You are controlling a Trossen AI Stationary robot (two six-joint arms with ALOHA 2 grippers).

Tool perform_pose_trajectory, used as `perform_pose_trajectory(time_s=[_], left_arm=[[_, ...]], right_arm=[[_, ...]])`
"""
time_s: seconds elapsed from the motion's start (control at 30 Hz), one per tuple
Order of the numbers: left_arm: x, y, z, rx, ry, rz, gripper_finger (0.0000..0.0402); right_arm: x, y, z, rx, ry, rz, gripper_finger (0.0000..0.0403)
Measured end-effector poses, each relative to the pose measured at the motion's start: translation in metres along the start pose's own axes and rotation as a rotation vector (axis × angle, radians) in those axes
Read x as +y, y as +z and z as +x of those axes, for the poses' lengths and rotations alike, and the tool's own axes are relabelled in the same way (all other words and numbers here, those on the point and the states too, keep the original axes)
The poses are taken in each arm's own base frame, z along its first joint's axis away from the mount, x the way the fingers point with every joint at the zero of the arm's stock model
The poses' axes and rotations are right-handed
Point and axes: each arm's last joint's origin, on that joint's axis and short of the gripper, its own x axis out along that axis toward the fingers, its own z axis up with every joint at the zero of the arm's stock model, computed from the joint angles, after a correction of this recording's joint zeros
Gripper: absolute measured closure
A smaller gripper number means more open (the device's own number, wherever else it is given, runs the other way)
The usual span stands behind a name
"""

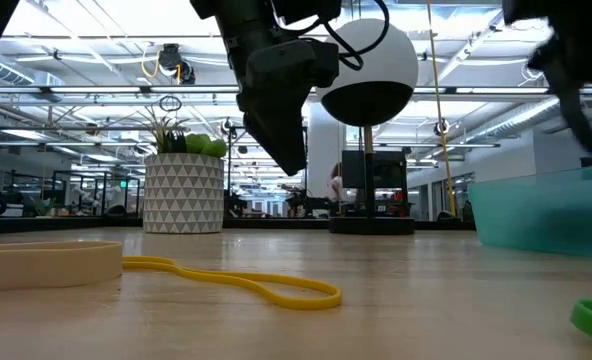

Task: Pick and place rubber bands into bin
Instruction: Put the black rubber band into the bin

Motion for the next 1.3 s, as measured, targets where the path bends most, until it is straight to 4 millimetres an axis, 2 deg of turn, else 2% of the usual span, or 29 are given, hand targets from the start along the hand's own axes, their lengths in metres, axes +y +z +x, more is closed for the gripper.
perform_pose_trajectory(time_s=[0.27,0.53,1.3], left_arm=[[0.000,0.000,0.000,0.001,0.000,0.001,0.0183],[0.000,0.000,0.000,0.002,0.000,0.003,0.0183],[0.000,-0.002,0.000,0.023,0.003,-0.027,0.0183]], right_arm=[[-0.008,-0.023,0.060,0.073,-0.031,0.044,0.0403],[-0.017,-0.041,0.090,0.101,-0.057,0.082,0.0403],[-0.017,-0.044,0.095,0.124,-0.012,0.110,0.0394]])
